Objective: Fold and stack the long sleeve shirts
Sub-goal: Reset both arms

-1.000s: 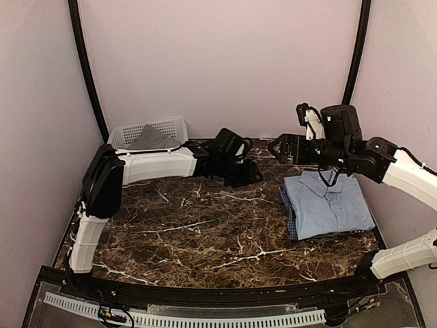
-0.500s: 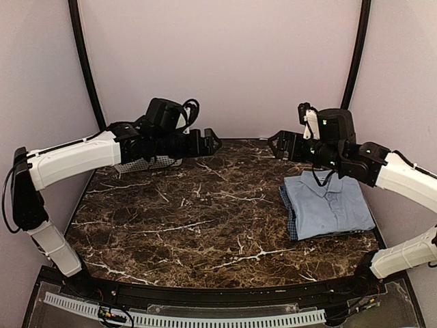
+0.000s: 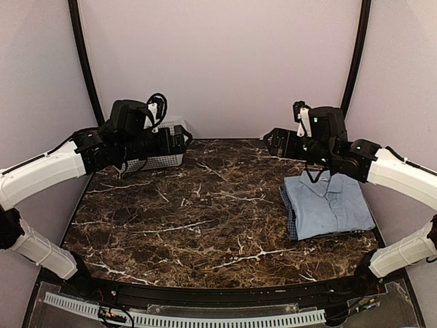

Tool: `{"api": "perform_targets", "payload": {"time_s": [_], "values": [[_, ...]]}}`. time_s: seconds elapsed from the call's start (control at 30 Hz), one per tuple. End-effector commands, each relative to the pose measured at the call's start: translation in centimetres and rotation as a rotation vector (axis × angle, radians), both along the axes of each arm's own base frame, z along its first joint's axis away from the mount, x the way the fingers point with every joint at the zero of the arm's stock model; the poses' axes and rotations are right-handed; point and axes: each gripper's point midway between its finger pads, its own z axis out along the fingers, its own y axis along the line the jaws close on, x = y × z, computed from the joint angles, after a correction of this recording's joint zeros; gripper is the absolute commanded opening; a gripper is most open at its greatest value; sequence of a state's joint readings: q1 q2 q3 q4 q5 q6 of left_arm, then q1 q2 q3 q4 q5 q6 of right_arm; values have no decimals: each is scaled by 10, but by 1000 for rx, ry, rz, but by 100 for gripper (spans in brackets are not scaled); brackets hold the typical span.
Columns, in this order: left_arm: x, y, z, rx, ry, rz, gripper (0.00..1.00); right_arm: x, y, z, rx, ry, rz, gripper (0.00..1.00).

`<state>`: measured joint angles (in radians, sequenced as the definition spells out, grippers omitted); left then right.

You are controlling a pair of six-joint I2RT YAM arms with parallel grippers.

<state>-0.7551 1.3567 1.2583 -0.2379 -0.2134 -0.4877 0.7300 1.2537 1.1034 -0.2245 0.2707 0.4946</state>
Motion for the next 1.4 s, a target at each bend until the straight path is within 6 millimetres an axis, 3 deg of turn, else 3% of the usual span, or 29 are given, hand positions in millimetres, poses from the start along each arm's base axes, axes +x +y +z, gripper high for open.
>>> {"api": "perform_targets", "payload": {"time_s": [0.0, 0.27, 0.67, 1.37], "values": [[-4, 21, -4, 10, 2, 67, 99, 9, 5, 24, 29, -51, -3, 99], [-7, 30, -5, -8, 8, 108, 99, 12, 16, 8, 7, 12, 31, 99], [-7, 28, -6, 5, 12, 92, 99, 13, 12, 22, 23, -40, 12, 99], [-4, 22, -6, 13, 13, 78, 99, 10, 6, 16, 23, -34, -2, 99]]}}
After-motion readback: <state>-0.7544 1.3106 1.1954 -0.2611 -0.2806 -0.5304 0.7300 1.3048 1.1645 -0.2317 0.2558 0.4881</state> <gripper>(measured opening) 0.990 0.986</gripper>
